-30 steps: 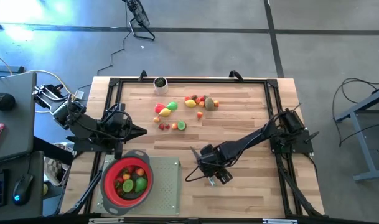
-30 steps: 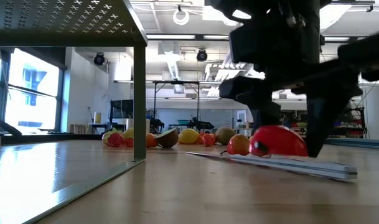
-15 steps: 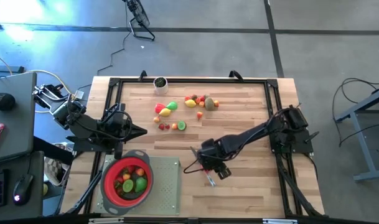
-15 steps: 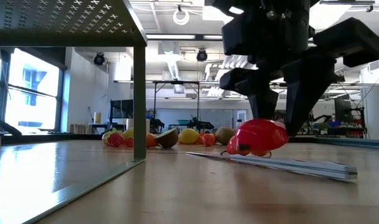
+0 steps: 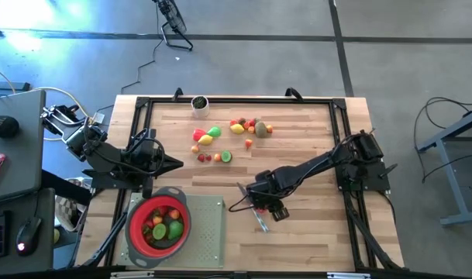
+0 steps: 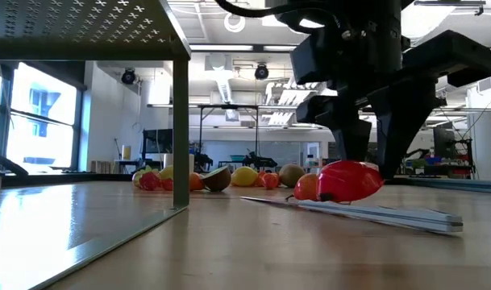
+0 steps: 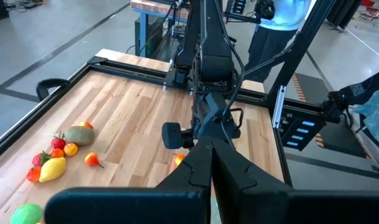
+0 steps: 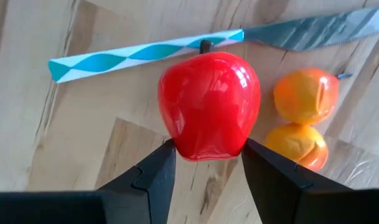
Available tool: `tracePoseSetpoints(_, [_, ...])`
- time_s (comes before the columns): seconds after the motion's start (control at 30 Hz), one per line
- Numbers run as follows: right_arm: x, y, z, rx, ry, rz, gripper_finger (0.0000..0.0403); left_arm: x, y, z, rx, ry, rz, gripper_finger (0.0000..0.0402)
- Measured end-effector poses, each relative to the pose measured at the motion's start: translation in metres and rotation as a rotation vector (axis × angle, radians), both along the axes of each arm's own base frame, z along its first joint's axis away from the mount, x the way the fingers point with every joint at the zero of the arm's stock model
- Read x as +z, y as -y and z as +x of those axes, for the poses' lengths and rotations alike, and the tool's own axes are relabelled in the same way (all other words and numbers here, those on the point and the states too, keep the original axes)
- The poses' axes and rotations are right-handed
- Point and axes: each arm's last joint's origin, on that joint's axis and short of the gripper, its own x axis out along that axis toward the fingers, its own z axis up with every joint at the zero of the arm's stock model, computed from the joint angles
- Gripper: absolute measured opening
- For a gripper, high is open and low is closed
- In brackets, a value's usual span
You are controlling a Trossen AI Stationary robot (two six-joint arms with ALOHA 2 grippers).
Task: Pick & Place Fruit
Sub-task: Put the half apple into the red strainer bowl on the shelf
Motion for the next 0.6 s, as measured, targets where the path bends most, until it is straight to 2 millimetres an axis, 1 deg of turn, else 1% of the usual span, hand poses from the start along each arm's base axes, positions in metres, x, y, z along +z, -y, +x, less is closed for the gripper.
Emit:
tracePoseSetpoints(0.33, [-0.0005,0.0007,-0.0028,-0.048,-0.037,0.002,0.0170,0.0000,0.0001,0.0000,-0.001,0.000,0.000,0.0000])
tracePoseSetpoints(0.5, [-0.0005,0.0006,-0.0029,-0.048,-0.039,0.006,0.0149,0.0000,0.0000,0.0000,0.000,0.000,0.000,0.0000])
tracePoseSetpoints(0.6, [-0.0005,0.0005,-0.0026,-0.045,-0.036,0.007,0.0146,0.0000,0.0000,0.0000,0.000,0.000,0.000,0.0000])
